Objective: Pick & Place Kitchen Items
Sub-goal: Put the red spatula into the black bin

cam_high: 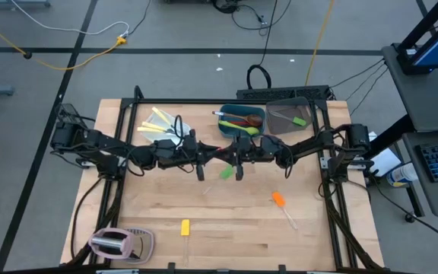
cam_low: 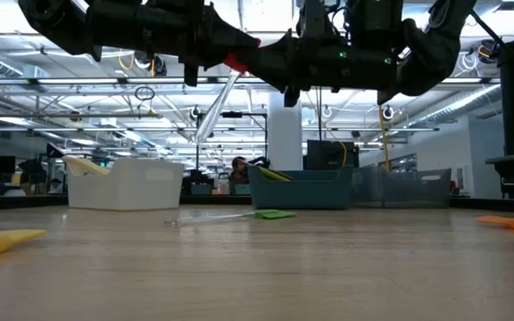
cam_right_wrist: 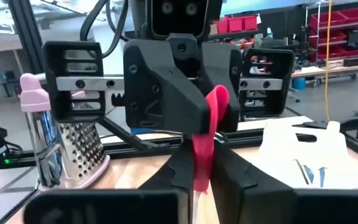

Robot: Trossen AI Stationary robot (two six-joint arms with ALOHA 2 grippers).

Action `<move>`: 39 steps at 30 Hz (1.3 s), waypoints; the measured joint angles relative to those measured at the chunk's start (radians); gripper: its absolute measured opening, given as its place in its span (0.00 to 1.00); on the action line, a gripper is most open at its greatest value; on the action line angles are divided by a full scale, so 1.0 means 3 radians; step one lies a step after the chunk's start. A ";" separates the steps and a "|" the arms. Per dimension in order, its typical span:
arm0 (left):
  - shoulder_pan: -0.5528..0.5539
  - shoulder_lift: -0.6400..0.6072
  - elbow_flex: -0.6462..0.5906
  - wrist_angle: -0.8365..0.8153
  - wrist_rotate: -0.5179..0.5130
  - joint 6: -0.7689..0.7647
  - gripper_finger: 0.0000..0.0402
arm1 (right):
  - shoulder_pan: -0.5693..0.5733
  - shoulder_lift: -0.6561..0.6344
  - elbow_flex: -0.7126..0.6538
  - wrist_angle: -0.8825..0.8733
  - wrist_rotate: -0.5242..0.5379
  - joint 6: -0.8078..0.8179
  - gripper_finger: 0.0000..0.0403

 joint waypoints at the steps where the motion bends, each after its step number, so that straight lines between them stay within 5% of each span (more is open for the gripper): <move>1: 0.0001 0.0000 0.0000 -0.0003 -0.0001 0.0000 0.12 | 0.0007 0.0000 0.0000 -0.0008 0.0000 -0.0004 0.05; 10: 0.0003 0.0000 0.0000 -0.0317 -0.0001 -0.0090 0.21 | 0.0005 -0.0142 -0.0020 -0.0483 0.0015 -0.0029 0.06; 15: -0.0008 0.0001 -0.0001 -0.0528 -0.0040 -0.0282 0.26 | -0.0044 -0.0576 -0.0020 -0.1376 0.0093 -0.0185 0.06; 22: -0.0008 0.0001 -0.0001 -0.0759 -0.0050 -0.0614 0.27 | -0.0063 -0.1464 -0.0017 -0.2924 0.1295 -0.0946 0.06; 29: -0.0051 0.0001 -0.0001 -0.0997 -0.0077 -0.0876 0.27 | -0.0365 -0.2103 -0.0017 -0.3854 0.2396 -0.1312 0.06; 39: -0.0136 0.0001 -0.0001 -0.0993 -0.0092 -0.0876 0.27 | -0.1372 -0.2157 -0.0017 -0.4621 0.2538 -0.1465 0.07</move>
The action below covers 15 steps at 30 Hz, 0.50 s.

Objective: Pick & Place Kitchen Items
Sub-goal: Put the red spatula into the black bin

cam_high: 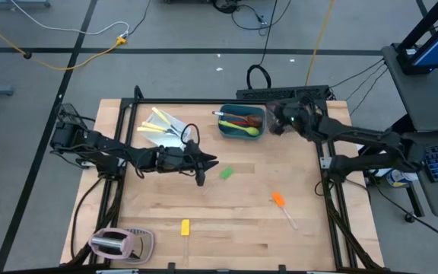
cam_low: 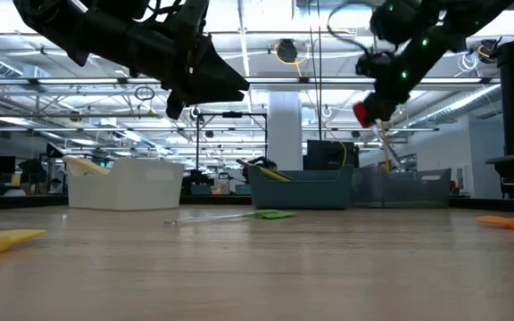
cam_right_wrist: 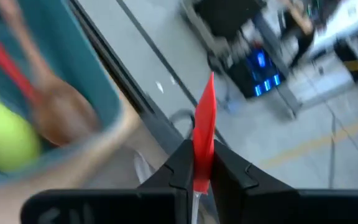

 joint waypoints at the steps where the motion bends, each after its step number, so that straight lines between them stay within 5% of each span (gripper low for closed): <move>1: -0.0001 0.0000 0.0000 0.0001 0.0000 0.0000 0.27 | -0.0095 0.0023 -0.0001 -0.0064 0.0001 0.0023 0.07; 4: -0.0001 0.0000 0.0000 0.0001 0.0000 0.0000 0.27 | -0.0343 0.0103 -0.0001 -0.0177 -0.0045 0.0040 0.06; 9: 0.0000 0.0000 0.0000 0.0003 -0.0001 0.0001 0.27 | -0.0579 0.0300 -0.0002 -0.0270 -0.0621 -0.0147 0.07; 15: 0.0001 0.0000 0.0000 0.0004 -0.0001 0.0016 0.27 | -0.0691 0.0602 -0.0002 -0.0330 -0.0603 -0.0164 0.07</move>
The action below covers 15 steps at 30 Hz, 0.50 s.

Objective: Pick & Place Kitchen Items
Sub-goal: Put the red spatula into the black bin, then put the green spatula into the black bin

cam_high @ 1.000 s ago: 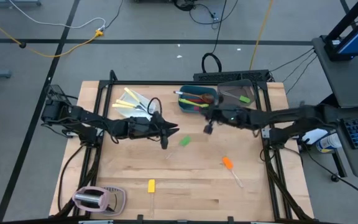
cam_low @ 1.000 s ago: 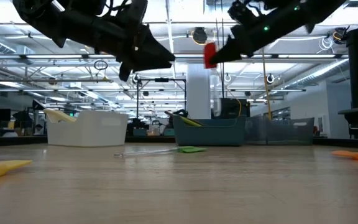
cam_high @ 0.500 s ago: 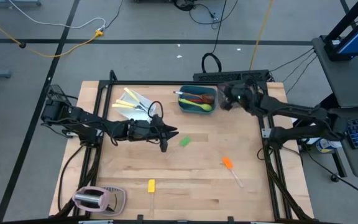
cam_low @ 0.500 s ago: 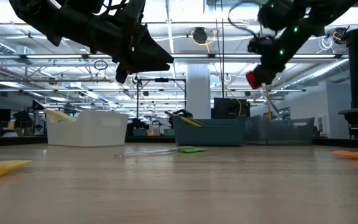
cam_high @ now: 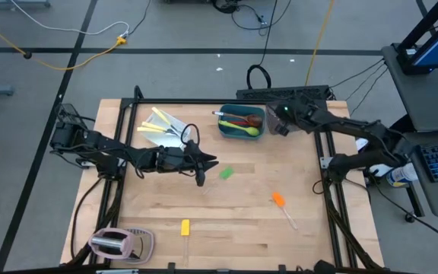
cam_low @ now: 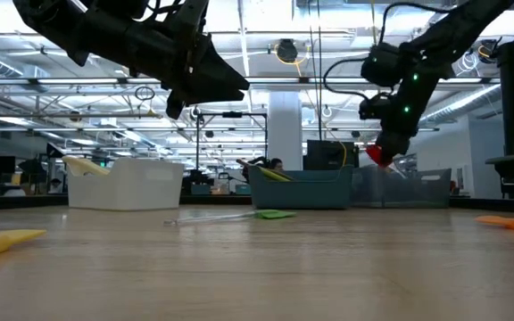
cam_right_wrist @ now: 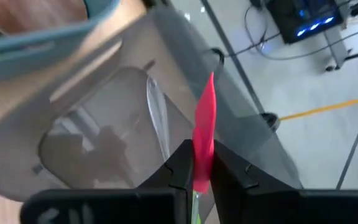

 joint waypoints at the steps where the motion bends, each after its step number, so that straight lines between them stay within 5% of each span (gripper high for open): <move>1: 0.0000 0.0000 0.0000 0.0000 0.0000 0.0000 0.27 | -0.0017 0.0047 0.0000 -0.0005 -0.0001 -0.0002 0.07; 15: 0.0000 0.0000 0.0000 -0.0003 0.0000 0.0007 0.27 | -0.0097 0.0356 0.0000 -0.0026 -0.0004 -0.0046 0.20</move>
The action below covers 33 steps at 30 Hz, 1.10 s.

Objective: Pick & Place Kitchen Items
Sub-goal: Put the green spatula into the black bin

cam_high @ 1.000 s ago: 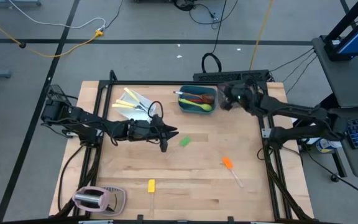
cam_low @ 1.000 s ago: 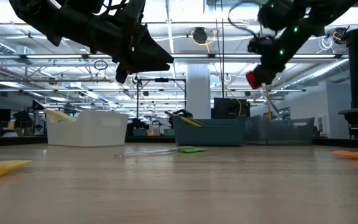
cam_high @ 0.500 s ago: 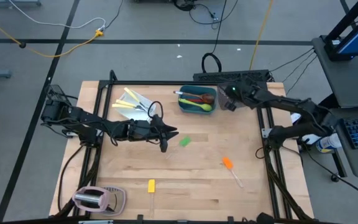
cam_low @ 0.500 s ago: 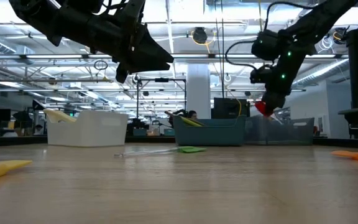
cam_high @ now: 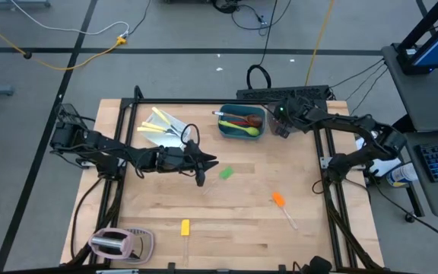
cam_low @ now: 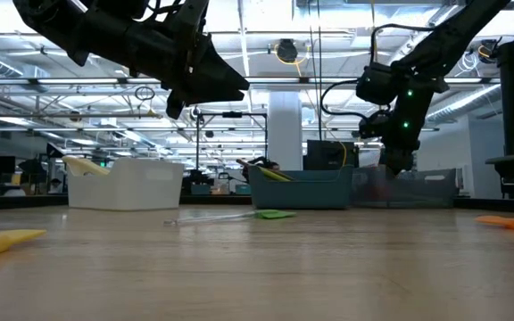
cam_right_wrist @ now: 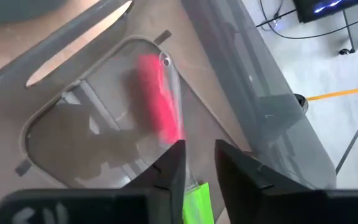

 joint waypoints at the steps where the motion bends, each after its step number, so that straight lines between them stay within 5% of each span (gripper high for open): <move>1: 0.0000 0.0000 0.0000 0.0000 0.0000 0.0009 0.27 | 0.0001 -0.0010 0.0000 -0.0003 0.0000 0.0005 0.22; 10: 0.0000 0.0000 0.0000 -0.0001 0.0000 0.0052 0.27 | 0.0005 -0.0185 0.0000 0.0016 -0.0004 0.0442 0.37; 17: -0.0005 0.0000 0.0000 -0.0163 0.0028 0.0029 0.27 | 0.0095 -0.0608 0.0000 -0.0015 -0.0020 0.0977 0.36; 24: -0.0099 0.0109 -0.0001 -0.0209 0.0006 0.0076 0.27 | 0.0466 -0.1051 0.0000 0.0022 -0.1085 0.1247 0.30; 33: -0.0102 0.0410 -0.0001 0.0088 0.0005 0.0054 0.47 | 0.1274 -0.1028 0.0000 0.0108 -0.1136 0.1332 0.26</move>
